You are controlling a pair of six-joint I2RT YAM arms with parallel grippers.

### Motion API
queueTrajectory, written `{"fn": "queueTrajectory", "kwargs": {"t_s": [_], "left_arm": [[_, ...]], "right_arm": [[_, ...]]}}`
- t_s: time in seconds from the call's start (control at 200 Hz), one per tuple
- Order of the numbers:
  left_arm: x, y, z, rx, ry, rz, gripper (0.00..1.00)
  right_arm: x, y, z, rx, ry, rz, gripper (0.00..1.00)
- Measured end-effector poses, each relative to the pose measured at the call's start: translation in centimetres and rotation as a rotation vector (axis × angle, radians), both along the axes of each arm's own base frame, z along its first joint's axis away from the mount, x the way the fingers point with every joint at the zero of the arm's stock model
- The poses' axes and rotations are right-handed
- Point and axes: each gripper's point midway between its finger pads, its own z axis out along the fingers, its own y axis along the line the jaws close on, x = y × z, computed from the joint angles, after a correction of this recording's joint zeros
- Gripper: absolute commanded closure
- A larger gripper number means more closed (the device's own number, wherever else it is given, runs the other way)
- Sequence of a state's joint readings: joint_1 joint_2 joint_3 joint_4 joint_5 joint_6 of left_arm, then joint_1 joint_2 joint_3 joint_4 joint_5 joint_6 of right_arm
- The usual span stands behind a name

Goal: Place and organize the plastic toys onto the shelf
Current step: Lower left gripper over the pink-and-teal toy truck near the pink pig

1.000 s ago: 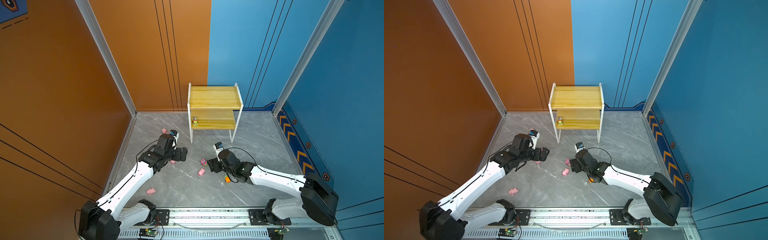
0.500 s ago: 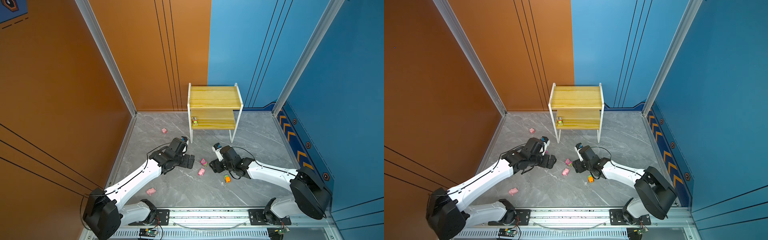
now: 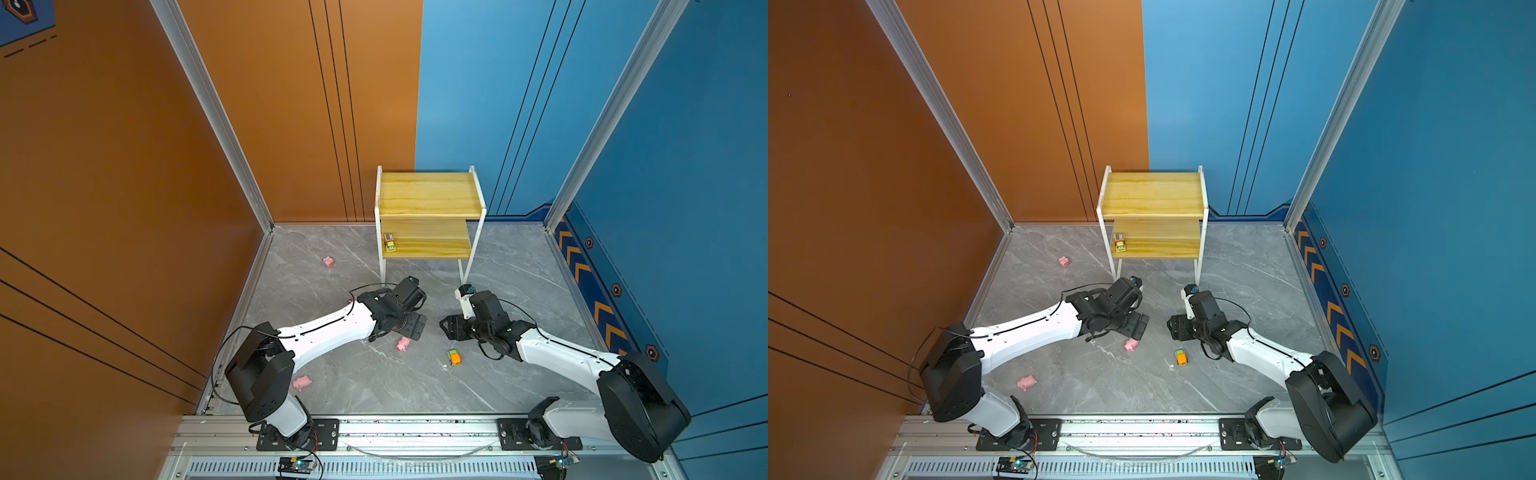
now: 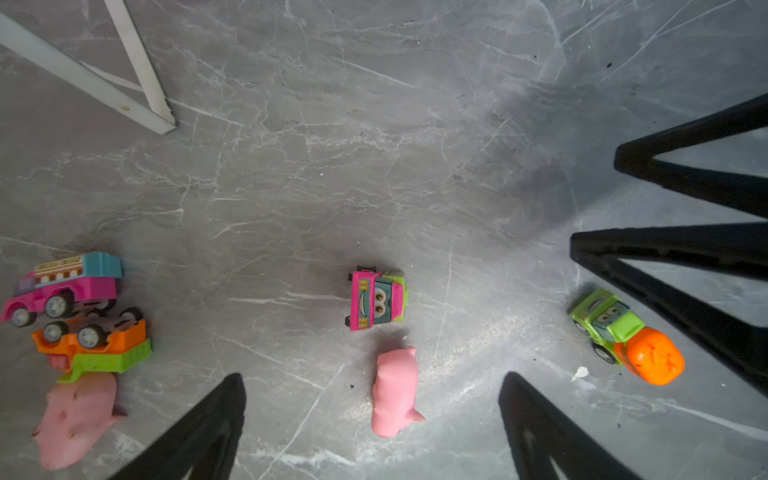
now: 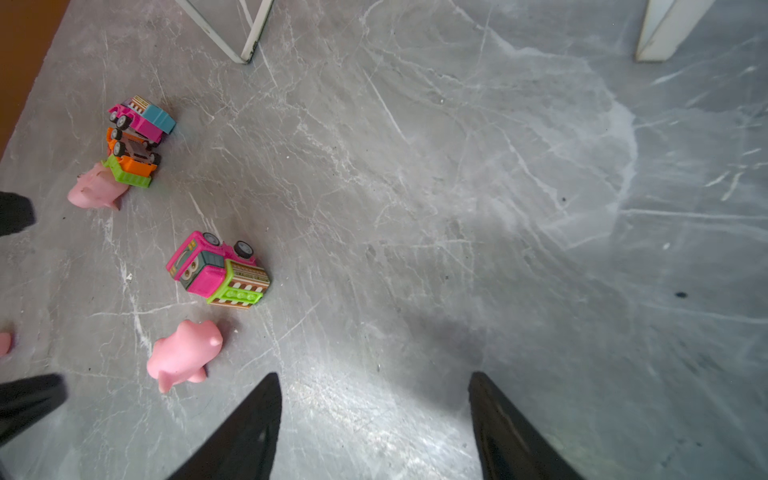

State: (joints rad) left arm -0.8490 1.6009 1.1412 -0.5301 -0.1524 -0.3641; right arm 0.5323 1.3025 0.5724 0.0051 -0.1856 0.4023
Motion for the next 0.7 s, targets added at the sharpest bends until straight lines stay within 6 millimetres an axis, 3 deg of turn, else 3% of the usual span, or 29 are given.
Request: {"fn": "queueTrajectory", "kwargs": {"t_s": [0.42,0.596,0.701], "left_arm": [[1.3,-1.0,-3.6,-0.022,0.085,-0.027,0.10],[2.3,-0.9,-4.0,-0.075,0.089,-0.013,0.13],[2.5,-1.1,-4.2,-0.112,0.094,-0.017,0.21]], "right_arm": [[-0.6,-1.2,-0.1,0.067,0.007,-0.018,0.27],[-0.6,-1.1,0.1,0.077,0.003,-0.012,0.27],[-0.5,-0.9,0.4,0.089,-0.007,-0.006,0.27]]}}
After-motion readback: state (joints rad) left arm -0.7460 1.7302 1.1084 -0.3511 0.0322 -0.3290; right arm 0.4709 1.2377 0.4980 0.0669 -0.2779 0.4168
